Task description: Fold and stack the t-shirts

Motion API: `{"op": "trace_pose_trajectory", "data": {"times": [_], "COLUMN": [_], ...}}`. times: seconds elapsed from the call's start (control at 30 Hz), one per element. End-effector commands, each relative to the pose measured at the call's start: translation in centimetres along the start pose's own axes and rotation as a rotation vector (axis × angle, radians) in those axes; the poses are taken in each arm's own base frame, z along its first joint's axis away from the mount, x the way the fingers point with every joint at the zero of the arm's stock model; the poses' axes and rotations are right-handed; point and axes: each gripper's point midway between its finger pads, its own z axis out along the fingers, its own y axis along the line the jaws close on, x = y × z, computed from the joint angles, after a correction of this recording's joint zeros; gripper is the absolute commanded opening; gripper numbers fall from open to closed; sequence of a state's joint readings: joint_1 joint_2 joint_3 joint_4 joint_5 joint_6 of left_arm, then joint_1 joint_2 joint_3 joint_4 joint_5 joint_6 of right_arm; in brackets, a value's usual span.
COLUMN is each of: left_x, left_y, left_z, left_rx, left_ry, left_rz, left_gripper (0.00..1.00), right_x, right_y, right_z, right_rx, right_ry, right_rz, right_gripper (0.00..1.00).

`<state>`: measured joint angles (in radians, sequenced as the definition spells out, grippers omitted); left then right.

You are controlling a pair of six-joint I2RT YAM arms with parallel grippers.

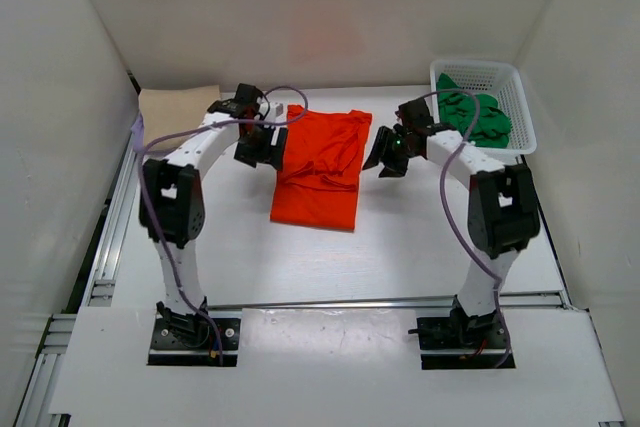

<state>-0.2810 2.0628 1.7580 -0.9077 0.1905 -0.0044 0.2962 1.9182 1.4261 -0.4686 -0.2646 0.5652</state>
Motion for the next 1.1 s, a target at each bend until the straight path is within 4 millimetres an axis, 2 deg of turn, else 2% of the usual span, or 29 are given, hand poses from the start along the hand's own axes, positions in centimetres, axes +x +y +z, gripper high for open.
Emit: {"op": "trace_pose_trajectory", "data": {"times": [0.0, 0.03, 0.07, 0.1, 0.13, 0.17, 0.2, 0.4, 0.47, 0.57, 0.6, 0.73, 0.77, 0.8, 0.83, 0.87, 0.97, 1.03, 1.07], "left_x": [4.1, 5.6, 6.8, 9.0, 9.8, 10.5, 10.9, 11.3, 10.5, 10.8, 11.1, 12.1, 12.1, 12.3, 12.3, 11.7, 11.5, 12.3, 12.7], "left_y": [-0.5, -1.0, -2.2, -2.7, -3.1, -3.1, -3.1, -3.0, -3.5, -4.2, -4.6, -5.4, -5.4, -5.3, -5.1, -5.0, -4.4, -4.2, -4.8], "left_z": [-4.2, -3.9, -3.7, -2.8, -2.6, -2.1, -2.0, 0.7, 1.1, 1.5, 1.8, 2.5, 2.5, 2.7, 2.8, 2.5, 1.0, 0.1, -0.9], "left_rx": [0.004, 0.037, 0.111, 0.147, 0.172, 0.181, 0.181, 0.207, 0.221, 0.248, 0.261, 0.267, 0.267, 0.266, 0.253, 0.243, 0.195, 0.155, 0.146], "left_ry": [-0.001, 0.03, 0.049, 0.106, 0.127, 0.151, 0.162, 0.239, 0.24, 0.263, 0.276, 0.312, 0.312, 0.321, 0.321, 0.301, 0.283, 0.284, 0.278], "left_rz": [-0.006, -0.012, -0.019, -0.035, -0.043, -0.05, -0.054, -0.08, -0.072, -0.072, -0.068, -0.055, -0.055, -0.058, -0.056, -0.048, -0.035, -0.02, 0.007], "left_gripper": [0.88, 0.88, 0.9, 0.9, 0.9, 0.9, 0.9, 0.9, 0.89, 0.84, 0.81, 0.49, 0.4, 0.19, 0.1, 0.1, 0.1, 0.1, 0.1], "right_x": [4.8, 7.2, 8.2, 9.3, 9.5, 11.2, 11.6, 14.1, 14.3, 14.8, 14.9, 15.9, 15.9, 16.2, 16.4, 16.2, 16.2, 16.5, 17.1], "right_y": [1.9, 0.8, 1.1, 1.2, 1.5, 0.7, 0.4, 0.9, 1.0, 1.1, 1.2, 1.1, 1.1, 0.7, 0.6, 0.6, 0.4, 0.4, -0.1], "right_z": [-2.2, -1.5, -1.7, -1.5, -1.3, -0.8, -0.7, 1.2, 1.5, 1.9, 1.9, 2.2, 2.2, 2.3, 2.2, 2.2, 1.5, 0.3, -0.1], "right_rx": [-0.068, -0.063, -0.085, -0.103, -0.128, -0.119, -0.111, -0.143, -0.148, -0.152, -0.159, -0.15, -0.15, -0.137, -0.13, -0.122, -0.114, -0.121, -0.107], "right_ry": [0.065, 0.112, 0.118, 0.131, 0.119, 0.158, 0.168, 0.243, 0.257, 0.276, 0.282, 0.322, 0.322, 0.336, 0.344, 0.341, 0.335, 0.331, 0.336], "right_rz": [-0.087, -0.068, -0.064, -0.057, -0.024, 0.0, 0.021, 0.052, 0.07, 0.078, 0.079, 0.094, 0.094, 0.102, 0.106, 0.098, 0.065, 0.033, 0.026], "right_gripper": [0.59, 0.59, 0.59, 0.62, 0.62, 0.62, 0.62, 0.62, 0.62, 0.62, 0.61, 0.51, 0.39, 0.31, 0.2, 0.01, 0.0, 0.0, 0.0]}}
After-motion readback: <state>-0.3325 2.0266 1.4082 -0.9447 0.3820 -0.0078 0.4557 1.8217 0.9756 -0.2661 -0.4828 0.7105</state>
